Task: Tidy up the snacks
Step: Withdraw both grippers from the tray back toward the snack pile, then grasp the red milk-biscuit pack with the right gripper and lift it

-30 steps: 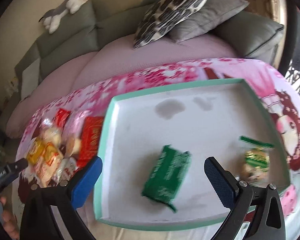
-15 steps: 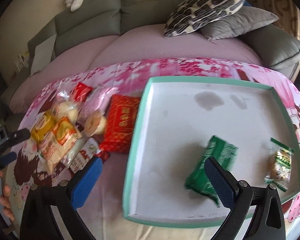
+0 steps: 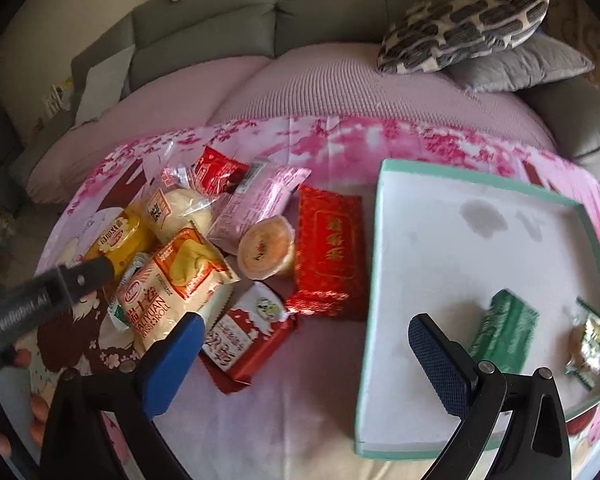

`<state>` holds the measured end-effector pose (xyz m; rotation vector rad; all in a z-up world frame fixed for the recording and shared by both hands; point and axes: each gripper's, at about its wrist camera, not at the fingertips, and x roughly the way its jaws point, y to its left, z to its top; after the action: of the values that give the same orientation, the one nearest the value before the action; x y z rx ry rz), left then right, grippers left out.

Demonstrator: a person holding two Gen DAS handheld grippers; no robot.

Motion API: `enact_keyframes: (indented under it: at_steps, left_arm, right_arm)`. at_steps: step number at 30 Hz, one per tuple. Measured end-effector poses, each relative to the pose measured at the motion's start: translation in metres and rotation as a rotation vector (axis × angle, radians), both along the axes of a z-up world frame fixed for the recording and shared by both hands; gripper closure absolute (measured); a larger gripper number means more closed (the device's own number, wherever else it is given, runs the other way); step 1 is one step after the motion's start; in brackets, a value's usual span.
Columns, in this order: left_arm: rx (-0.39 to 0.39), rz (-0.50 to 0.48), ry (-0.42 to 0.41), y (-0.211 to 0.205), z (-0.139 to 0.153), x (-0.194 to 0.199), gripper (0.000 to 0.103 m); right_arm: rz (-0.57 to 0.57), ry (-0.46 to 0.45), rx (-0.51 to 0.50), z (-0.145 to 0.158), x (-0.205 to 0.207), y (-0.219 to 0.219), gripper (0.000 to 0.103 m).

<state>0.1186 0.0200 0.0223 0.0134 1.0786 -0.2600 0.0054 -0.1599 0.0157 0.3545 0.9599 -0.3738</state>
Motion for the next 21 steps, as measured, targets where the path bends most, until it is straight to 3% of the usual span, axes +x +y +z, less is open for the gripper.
enact_keyframes:
  at_steps: [6,10,21]
  left_arm:
    - [0.013,0.047,0.033,0.014,-0.004,0.009,0.000]
    - [0.015,0.072,0.047,0.021,-0.005,0.013,0.000]
    - [-0.046,0.065,0.065,0.023,-0.005,0.014,0.000]
  right_arm:
    - [-0.035,0.070,0.063,-0.016,0.021,0.006,0.000]
    - [-0.058,0.105,-0.001,-0.019,0.029,0.013,0.000]
    - [-0.048,0.134,-0.007,-0.031,0.039,0.024,0.002]
